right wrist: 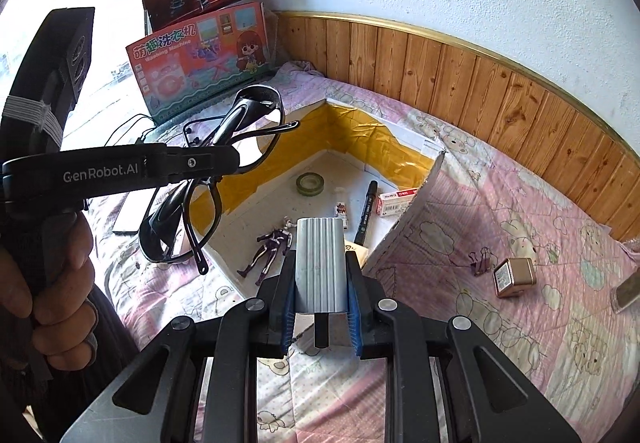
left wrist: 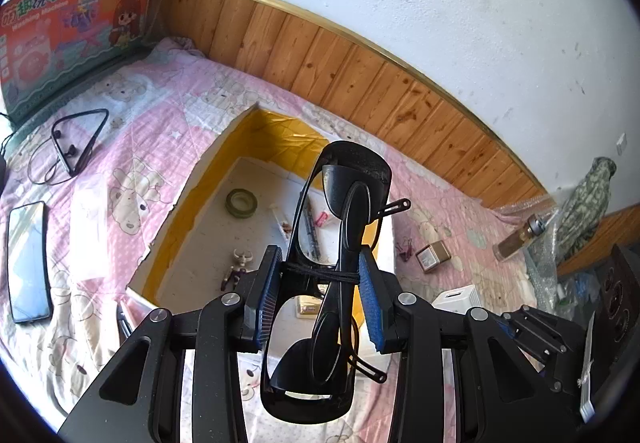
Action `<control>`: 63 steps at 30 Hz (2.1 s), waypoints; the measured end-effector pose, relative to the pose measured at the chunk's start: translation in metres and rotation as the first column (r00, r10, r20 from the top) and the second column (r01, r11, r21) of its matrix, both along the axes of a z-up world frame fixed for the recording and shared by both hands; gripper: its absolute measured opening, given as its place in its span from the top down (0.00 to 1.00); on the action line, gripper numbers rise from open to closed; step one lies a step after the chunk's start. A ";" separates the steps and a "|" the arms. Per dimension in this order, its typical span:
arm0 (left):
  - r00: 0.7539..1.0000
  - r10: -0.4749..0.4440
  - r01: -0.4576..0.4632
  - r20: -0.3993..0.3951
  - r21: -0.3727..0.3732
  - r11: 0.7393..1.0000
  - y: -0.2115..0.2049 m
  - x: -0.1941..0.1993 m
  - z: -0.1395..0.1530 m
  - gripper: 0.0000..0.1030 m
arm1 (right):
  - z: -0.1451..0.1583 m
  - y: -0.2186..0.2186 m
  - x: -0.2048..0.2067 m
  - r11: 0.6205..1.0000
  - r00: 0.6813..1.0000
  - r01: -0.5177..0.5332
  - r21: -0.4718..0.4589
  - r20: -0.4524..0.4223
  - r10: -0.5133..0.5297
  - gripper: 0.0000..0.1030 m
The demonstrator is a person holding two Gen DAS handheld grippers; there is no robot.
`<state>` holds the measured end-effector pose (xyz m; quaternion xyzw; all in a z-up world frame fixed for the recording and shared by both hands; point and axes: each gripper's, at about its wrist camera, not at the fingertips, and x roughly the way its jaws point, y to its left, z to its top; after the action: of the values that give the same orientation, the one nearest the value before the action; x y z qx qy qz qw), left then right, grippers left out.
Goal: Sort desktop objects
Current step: 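Carry the sunglasses in left tool and the plug in right tool over the box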
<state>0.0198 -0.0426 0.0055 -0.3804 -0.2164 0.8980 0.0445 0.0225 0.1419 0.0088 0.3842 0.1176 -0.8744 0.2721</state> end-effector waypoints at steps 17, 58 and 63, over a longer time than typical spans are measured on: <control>0.997 0.059 -0.060 0.044 0.011 0.998 -0.038 -0.042 -0.008 0.63 | 0.003 -0.022 -0.033 0.999 0.999 -0.030 0.015 0.013 0.029 0.78; 0.951 -0.070 0.089 0.300 -0.048 0.995 -0.002 -0.102 -0.074 0.63 | -0.027 -0.090 -0.169 0.990 0.988 -0.074 0.121 0.145 0.056 0.78; 0.945 -0.084 0.097 0.316 -0.026 0.995 -0.002 -0.103 -0.079 0.63 | -0.029 -0.100 -0.181 0.987 0.987 -0.081 0.142 0.151 0.059 0.78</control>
<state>-0.0831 -0.0450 -0.0735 -0.5291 -0.1845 0.8272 0.0428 -0.1590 0.0416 -0.0203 0.4621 0.1751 -0.8225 0.2815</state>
